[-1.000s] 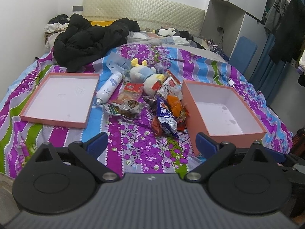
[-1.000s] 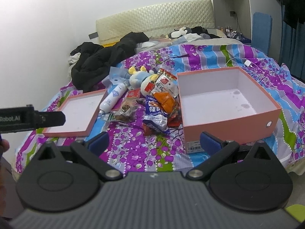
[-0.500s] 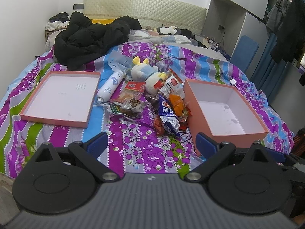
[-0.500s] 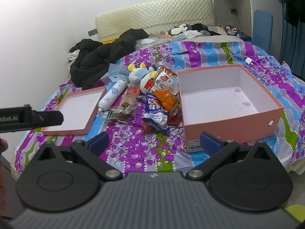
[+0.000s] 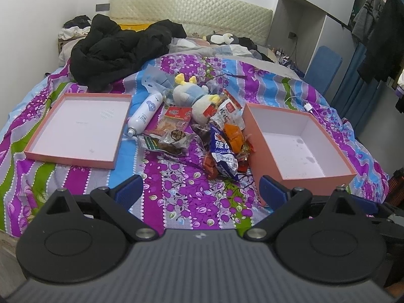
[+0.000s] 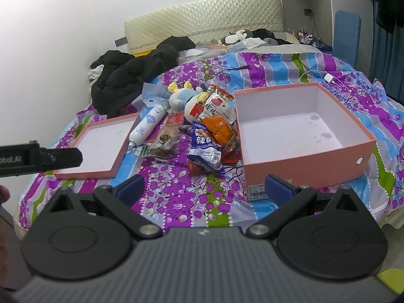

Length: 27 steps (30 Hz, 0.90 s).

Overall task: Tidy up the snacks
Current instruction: 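Grasp the clear dark-snack bag with left gripper while right grasps blue bag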

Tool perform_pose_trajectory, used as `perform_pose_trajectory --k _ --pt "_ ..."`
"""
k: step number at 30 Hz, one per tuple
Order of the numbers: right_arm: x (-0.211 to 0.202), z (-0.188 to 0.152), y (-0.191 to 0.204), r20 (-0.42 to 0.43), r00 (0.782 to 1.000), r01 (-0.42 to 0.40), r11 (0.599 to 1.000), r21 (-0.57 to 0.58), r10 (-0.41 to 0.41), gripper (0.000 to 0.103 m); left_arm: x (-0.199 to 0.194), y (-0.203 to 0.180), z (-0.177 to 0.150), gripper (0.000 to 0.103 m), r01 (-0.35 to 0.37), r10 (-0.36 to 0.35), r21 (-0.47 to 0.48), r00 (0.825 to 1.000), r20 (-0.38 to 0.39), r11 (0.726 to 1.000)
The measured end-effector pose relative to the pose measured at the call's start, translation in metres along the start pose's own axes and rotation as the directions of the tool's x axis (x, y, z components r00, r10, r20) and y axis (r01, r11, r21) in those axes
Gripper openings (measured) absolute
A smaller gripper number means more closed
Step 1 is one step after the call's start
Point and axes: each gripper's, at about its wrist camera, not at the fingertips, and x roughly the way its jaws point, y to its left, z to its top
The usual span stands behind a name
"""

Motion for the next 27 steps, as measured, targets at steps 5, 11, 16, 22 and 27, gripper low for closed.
perform_pose_trajectory --k 5,11,16,22,27 --pt "0.015 0.001 -0.002 -0.02 1.0 0.003 1.0 0.0 -0.003 0.103 0.021 0.009 0.003 0.1 0.006 -0.006 -0.002 1.0 -0.026 1.0" --pt "0.04 0.005 0.002 -0.027 1.0 -0.003 1.0 -0.015 0.002 0.103 0.063 0.025 0.015 0.1 0.004 -0.003 0.006 0.999 -0.05 1.0" --pt "0.07 0.009 0.012 -0.052 0.998 -0.038 0.999 -0.037 0.036 0.09 0.105 0.042 0.027 0.1 -0.006 0.007 0.012 0.998 -0.07 1.0" --pt "0.108 0.014 0.034 -0.061 0.997 -0.057 0.992 -0.115 0.05 0.076 0.158 0.065 0.043 0.099 0.001 0.001 0.019 0.996 -0.092 1.0" --pt "0.144 0.019 0.047 -0.047 0.997 -0.069 0.987 -0.148 0.063 0.076 0.202 0.081 0.058 0.099 0.015 -0.013 0.017 0.994 -0.107 1.0"
